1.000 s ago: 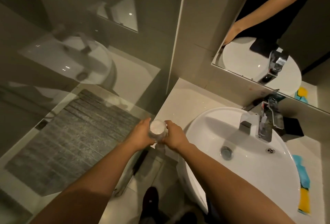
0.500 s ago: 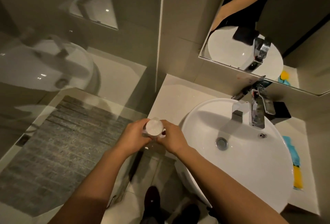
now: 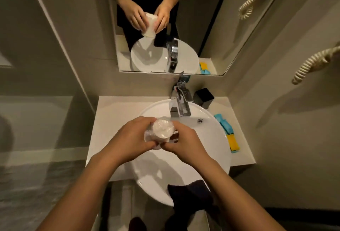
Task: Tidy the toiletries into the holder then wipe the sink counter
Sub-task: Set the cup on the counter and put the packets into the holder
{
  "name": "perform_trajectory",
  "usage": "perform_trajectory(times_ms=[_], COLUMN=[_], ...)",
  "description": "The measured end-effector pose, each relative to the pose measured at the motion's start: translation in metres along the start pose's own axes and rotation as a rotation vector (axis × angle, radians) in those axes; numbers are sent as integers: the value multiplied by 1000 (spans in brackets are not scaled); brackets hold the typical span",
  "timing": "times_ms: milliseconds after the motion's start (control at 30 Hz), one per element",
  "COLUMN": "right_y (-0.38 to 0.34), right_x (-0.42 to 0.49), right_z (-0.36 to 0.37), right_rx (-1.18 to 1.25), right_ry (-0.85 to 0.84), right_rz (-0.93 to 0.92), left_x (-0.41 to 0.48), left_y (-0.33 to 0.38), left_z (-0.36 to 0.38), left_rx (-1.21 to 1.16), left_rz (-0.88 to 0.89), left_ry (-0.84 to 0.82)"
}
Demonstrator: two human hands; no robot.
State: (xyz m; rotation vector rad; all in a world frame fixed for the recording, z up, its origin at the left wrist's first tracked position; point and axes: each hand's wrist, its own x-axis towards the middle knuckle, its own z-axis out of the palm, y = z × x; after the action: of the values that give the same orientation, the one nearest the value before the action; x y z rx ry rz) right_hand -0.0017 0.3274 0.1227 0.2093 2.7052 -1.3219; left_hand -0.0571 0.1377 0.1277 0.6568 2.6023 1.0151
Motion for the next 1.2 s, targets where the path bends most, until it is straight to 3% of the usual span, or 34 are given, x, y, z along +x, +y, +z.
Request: perform_trajectory(times_ms=[300,467,767,933,1200], right_y=[71,109,196,248,303], right_x=[-24,1,105,166,218], right_z=[-129,-190,-254,-254,-231], right_rx=[5,-12,-21,-14,-33], right_ry=[295,402,401,398,418], right_rz=[161,202,264,308,447], left_x=[107,176,302,363,426], left_y=[122,170,194,184,161], left_z=[67,99,160,204,261], left_rx=[162,177,52,-32,78], left_rz=[354,423,279,153,-2], left_ry=[-153,-191,-202,-203,-274])
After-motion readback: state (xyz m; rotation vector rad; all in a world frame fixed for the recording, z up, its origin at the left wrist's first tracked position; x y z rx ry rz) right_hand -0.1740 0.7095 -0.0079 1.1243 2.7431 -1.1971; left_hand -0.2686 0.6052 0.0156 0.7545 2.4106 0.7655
